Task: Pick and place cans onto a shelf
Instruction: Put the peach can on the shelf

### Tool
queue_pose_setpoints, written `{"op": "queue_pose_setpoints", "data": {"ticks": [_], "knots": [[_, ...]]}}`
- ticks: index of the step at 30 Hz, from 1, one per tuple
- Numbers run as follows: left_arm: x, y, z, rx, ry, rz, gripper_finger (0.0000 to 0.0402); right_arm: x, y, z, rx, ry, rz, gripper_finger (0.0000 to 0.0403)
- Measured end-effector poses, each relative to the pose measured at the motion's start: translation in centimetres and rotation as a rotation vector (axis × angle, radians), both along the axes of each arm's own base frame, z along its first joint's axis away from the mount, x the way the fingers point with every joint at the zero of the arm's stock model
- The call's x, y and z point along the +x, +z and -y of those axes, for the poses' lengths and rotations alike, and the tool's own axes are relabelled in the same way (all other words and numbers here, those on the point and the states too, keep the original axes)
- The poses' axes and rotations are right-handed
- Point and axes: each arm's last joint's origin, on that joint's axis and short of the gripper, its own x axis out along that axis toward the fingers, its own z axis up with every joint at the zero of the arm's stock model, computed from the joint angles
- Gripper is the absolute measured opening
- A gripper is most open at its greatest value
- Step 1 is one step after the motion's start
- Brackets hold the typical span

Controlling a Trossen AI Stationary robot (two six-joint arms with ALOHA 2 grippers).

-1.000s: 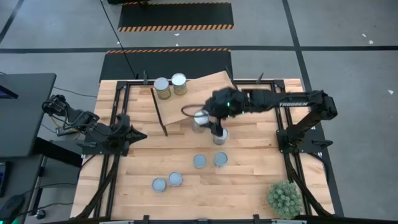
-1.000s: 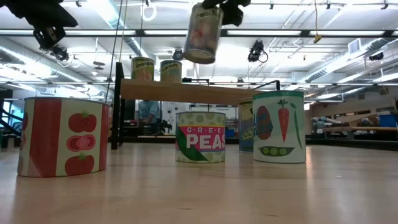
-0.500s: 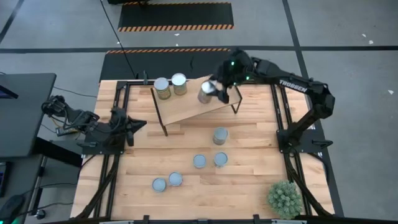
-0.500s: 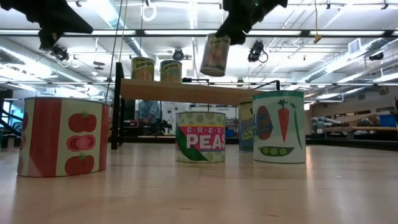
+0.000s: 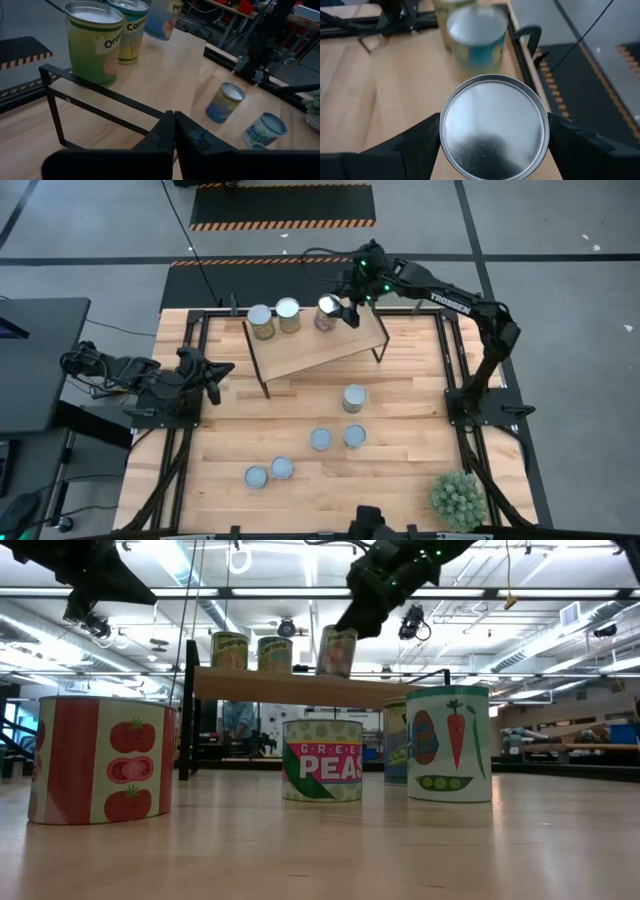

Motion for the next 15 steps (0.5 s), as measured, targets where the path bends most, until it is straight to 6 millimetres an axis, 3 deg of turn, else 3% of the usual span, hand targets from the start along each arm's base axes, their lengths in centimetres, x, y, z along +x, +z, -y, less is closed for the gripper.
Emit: {"op": "queue_pose_setpoints", "data": {"ticks": [8,15], "knots": [[0.0,0.0,-0.2,0.005,0.013,-0.006,0.0016,2.8,-0.2,2.4,-0.029,0.026,-0.053,0.0330],[0.1,-0.1,-0.1,-0.011,-0.025,-0.013,0.0016,4.4,-0.1,3.4,-0.043,0.119,-0.084,0.0330]]}}
